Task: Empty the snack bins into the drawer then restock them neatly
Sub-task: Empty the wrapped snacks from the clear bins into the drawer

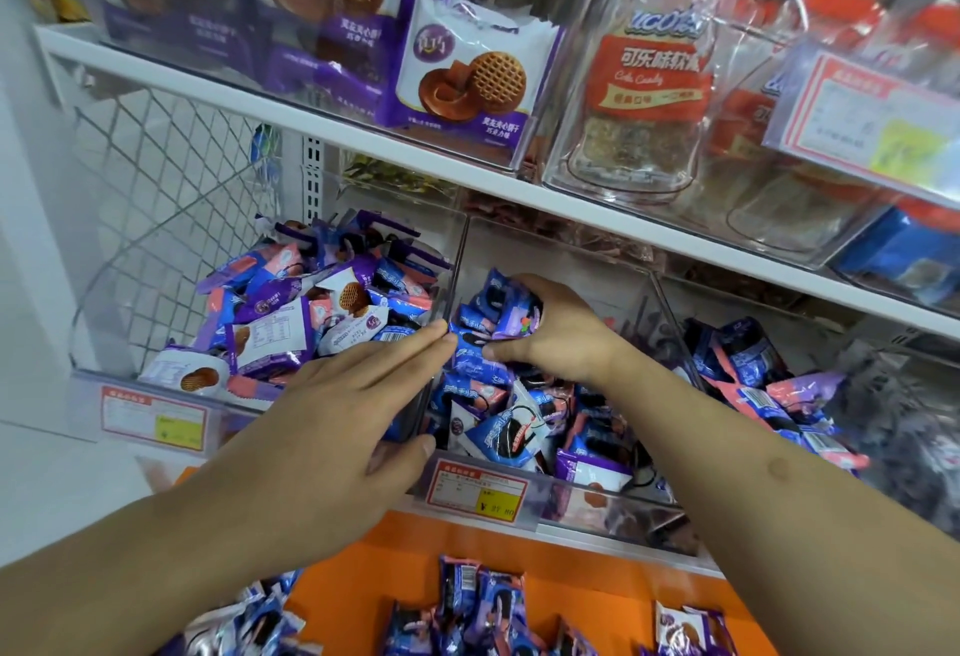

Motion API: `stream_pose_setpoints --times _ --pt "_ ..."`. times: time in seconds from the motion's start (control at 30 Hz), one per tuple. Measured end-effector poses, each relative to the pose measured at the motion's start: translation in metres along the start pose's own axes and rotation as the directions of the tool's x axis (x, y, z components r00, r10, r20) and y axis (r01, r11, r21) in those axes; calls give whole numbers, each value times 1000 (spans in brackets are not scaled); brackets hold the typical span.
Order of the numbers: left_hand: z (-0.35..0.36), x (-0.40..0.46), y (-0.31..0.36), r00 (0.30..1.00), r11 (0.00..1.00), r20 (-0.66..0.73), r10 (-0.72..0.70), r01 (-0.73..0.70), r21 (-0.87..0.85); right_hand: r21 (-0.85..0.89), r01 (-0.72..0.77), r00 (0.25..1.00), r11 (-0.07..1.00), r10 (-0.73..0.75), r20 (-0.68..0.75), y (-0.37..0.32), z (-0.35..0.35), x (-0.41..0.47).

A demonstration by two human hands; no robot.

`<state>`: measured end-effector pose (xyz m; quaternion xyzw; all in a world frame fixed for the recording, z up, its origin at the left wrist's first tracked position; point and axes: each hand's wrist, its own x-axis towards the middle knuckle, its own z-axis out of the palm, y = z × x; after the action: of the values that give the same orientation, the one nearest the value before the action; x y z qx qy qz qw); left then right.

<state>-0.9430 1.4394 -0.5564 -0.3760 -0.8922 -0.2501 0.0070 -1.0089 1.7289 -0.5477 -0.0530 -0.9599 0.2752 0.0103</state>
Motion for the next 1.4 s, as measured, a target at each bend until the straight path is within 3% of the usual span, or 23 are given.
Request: stream_pose_setpoints --times 0.27,0.4,0.47,0.53,0.63,0.7,0.77,0.9,0.97,1.03,1.1,1.27,1.4 --pt "-7 2 6 999 999 27 -43 44 -19 178 34 981 983 1 -193 -13 -27 -42" --pt "-26 4 31 976 947 -112 -185 146 -286 401 125 988 908 -75 -137 -49 -34 -98" --pt "-35 4 46 956 792 -71 -285 193 -580 388 224 973 894 -186 -133 -67 -30 -122" --pt "-36 2 54 957 576 64 -282 222 -787 356 306 952 883 -276 -134 -84 -24 -138" --pt "-32 -2 54 955 385 172 -242 257 -886 244 302 953 922 -281 -115 -101 -11 -146" --pt "-33 -4 54 947 337 191 -259 274 -901 207 291 956 934 -280 -83 -108 -2 -146" --pt "-34 -5 50 930 353 178 -320 292 -889 234 299 954 925 -299 -34 -109 1 -145" --pt "-42 -7 31 904 464 119 -411 320 -826 246 189 948 951 -242 207 -96 -18 -137" --pt "-43 -10 17 896 597 42 -441 328 -732 281 138 962 950 -196 190 -78 -24 -118" --pt "-42 -13 7 879 668 -16 -476 350 -657 297 62 993 953 -90 79 -54 -22 -89" --pt "-40 -16 3 873 683 -28 -488 361 -635 189 14 999 982 -23 45 -37 -17 -61" --pt "-33 -12 -3 882 747 -38 -470 374 -550 -162 15 971 987 24 238 -30 7 -14" --pt "-29 -11 -4 893 734 -24 -449 354 -580 -240 -38 958 970 104 268 -30 23 7"
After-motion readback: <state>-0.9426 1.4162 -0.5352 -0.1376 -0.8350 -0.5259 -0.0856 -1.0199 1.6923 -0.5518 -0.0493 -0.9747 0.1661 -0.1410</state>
